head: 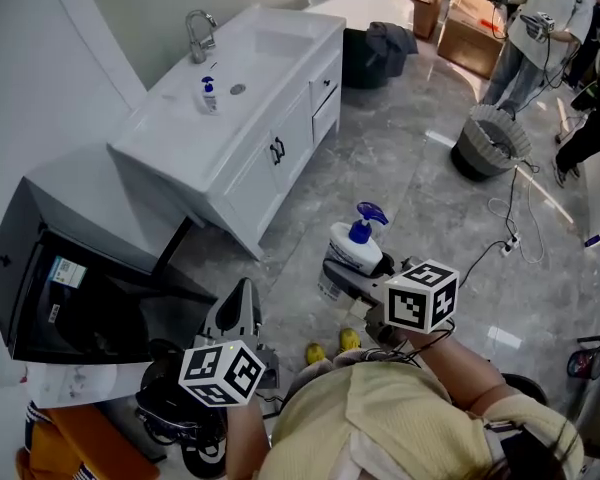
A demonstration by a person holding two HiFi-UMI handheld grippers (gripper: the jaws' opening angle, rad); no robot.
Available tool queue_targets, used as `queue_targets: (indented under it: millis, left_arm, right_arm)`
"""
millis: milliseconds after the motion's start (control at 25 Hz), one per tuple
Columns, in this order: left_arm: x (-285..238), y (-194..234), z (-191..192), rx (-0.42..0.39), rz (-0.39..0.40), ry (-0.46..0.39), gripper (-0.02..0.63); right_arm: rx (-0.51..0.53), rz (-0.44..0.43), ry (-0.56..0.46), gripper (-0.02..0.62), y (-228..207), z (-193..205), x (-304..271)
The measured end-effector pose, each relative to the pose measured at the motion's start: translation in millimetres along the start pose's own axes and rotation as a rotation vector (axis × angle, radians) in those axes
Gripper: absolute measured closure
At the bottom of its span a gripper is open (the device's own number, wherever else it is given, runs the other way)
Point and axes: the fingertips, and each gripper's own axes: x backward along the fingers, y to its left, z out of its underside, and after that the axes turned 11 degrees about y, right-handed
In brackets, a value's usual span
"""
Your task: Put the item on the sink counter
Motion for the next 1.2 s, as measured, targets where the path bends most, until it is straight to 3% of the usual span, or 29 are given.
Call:
queue_targets:
  millis: [1200]
  left_arm:
    - [-105.7, -31.2, -17.1, -0.006, -0.009, 0.064, 0.569]
  right_arm:
    - [0.032, 0.010, 0.074, 0.316, -77.6, -23.1, -3.2]
